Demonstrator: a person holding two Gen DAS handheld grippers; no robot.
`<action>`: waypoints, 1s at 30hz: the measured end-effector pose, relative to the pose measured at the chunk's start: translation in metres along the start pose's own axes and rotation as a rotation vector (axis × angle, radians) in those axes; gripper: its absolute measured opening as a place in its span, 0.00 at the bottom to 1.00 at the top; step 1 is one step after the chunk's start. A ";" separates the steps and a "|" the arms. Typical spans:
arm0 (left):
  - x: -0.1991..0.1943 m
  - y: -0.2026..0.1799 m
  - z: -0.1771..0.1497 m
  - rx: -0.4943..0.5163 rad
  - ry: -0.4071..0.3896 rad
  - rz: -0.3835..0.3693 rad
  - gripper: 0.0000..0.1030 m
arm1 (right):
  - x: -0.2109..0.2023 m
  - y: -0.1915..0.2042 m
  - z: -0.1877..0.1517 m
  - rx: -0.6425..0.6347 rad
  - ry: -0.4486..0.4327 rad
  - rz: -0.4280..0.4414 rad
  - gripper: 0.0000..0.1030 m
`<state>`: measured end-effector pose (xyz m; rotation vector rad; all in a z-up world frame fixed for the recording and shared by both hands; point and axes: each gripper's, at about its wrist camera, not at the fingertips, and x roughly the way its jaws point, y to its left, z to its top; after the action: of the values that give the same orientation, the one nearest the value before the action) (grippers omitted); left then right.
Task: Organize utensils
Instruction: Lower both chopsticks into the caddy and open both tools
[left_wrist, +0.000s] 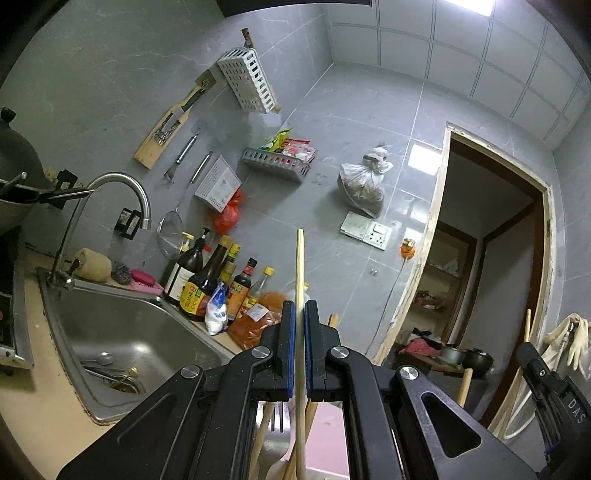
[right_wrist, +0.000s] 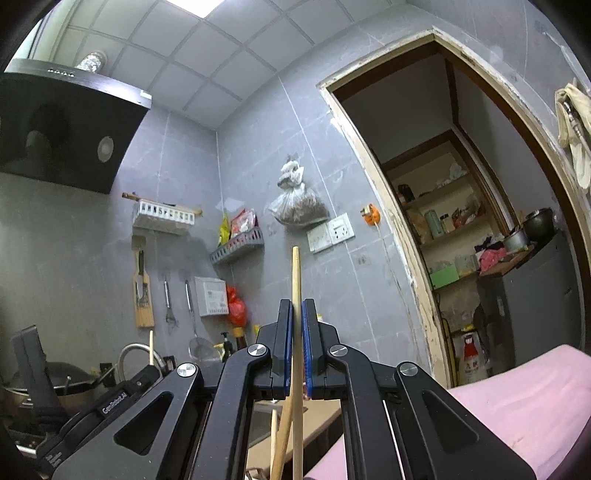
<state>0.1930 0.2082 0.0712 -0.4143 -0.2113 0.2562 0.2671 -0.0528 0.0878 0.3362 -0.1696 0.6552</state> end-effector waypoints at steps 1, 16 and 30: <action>0.001 -0.001 -0.002 0.009 0.000 0.004 0.02 | 0.001 0.000 -0.002 -0.001 0.007 -0.001 0.03; -0.001 -0.013 -0.035 0.143 0.047 0.016 0.02 | 0.007 0.004 -0.023 -0.034 0.093 -0.001 0.03; -0.008 -0.017 -0.045 0.178 0.117 -0.016 0.03 | 0.012 0.012 -0.036 -0.060 0.162 0.049 0.04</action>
<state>0.2008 0.1741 0.0372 -0.2501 -0.0759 0.2316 0.2713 -0.0244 0.0605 0.2203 -0.0431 0.7214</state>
